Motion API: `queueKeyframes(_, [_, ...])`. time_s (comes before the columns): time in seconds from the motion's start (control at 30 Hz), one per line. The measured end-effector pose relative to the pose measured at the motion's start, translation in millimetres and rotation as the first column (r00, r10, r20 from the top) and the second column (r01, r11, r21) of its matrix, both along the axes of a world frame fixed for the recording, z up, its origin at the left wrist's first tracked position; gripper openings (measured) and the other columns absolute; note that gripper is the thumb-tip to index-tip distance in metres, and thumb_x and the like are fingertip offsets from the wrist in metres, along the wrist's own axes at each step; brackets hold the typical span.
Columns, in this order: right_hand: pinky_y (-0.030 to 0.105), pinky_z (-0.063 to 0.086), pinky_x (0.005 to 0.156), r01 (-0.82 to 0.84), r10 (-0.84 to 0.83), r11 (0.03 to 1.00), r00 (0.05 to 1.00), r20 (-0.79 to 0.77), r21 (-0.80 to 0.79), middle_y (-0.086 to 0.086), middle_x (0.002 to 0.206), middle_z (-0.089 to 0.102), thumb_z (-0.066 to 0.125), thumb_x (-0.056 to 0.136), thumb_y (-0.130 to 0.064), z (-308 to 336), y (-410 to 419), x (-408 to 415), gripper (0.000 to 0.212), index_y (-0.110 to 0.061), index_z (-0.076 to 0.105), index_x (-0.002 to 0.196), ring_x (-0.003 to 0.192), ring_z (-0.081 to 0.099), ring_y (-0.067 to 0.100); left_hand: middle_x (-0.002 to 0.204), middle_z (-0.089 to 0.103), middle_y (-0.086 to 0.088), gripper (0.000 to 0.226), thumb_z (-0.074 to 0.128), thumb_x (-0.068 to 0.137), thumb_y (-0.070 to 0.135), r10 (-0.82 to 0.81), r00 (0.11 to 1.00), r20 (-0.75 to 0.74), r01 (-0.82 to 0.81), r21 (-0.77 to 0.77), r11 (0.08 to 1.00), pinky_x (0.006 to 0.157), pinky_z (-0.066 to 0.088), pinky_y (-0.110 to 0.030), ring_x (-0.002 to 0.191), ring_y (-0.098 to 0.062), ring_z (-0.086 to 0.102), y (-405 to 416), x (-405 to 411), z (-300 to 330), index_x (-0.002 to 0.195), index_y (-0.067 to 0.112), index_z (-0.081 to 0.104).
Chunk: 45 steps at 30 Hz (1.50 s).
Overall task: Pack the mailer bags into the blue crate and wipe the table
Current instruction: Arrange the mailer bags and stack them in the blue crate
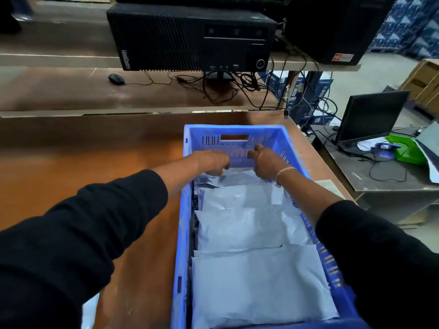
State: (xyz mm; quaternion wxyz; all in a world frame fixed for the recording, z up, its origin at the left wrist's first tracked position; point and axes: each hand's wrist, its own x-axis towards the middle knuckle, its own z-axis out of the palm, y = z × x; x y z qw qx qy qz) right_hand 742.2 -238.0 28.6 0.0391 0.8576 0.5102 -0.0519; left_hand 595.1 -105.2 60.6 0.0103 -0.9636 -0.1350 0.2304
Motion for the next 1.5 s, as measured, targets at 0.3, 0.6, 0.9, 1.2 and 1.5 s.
queueKeyframes(0.3, [0.037,0.058,0.093,-0.089,0.008,0.947,0.967,-0.256,-0.308,-0.001,0.127,0.067,0.057,0.088,-0.009,-1.3,2.5,-5.9,0.050,-0.039,0.068,0.127,0.107,0.067,0.026,0.159,0.041,-0.005,0.073,0.062,0.098,0.004,-0.037,0.961,-0.274,0.062,0.080,0.995,0.090,0.053,-0.035,0.122,-0.029,0.059,-15.1,1.4,1.2,0.158,0.033,0.034])
queueKeyframes(0.6, [0.018,0.045,0.055,0.010,-0.050,0.976,0.982,-0.180,-0.218,0.010,0.111,0.060,0.058,0.093,-0.006,-21.1,9.6,-8.1,0.017,-0.015,0.063,0.106,0.100,0.060,0.028,0.075,0.034,0.004,0.031,0.041,0.107,0.041,0.011,1.000,-0.004,-0.011,0.048,0.999,0.086,0.030,-0.035,0.098,-0.023,0.037,12.5,18.7,-59.0,0.088,0.018,0.049])
queueKeyframes(0.9, [0.035,0.056,0.081,0.004,-0.063,0.963,0.976,-0.209,-0.269,0.008,0.120,0.067,0.067,0.090,-0.018,12.0,3.9,-5.2,0.027,-0.017,0.070,0.117,0.092,0.062,0.025,0.134,0.057,-0.006,0.055,0.075,0.092,0.021,-0.028,0.983,-0.181,0.043,0.077,0.996,0.090,0.050,-0.036,0.112,-0.028,0.058,7.1,6.0,-20.5,0.141,0.019,0.049])
queueKeyframes(1.2, [0.035,0.041,0.113,-0.044,-0.056,0.906,0.973,-0.223,-0.422,-0.001,0.157,0.043,0.035,0.095,-0.003,11.5,1.0,-23.7,0.065,-0.039,0.047,0.148,0.135,0.047,0.027,0.165,0.034,0.001,0.074,0.050,0.098,0.001,-0.023,0.952,-0.304,0.028,0.013,1.000,0.106,0.047,-0.037,0.135,-0.030,0.048,2.8,-7.1,-17.5,0.159,0.039,0.031])
queueKeyframes(1.5, [0.031,0.035,0.114,0.085,-0.091,0.995,0.984,-0.153,-0.044,0.003,0.152,0.050,0.043,0.102,-0.011,38.6,-7.8,-26.0,0.045,-0.022,0.054,0.144,0.135,0.050,0.028,0.145,0.058,-0.003,0.044,0.057,0.103,0.019,0.083,0.942,0.325,0.006,-0.264,0.965,0.109,0.047,-0.041,0.131,-0.025,0.056,10.3,-38.5,22.5,0.147,0.019,0.052])
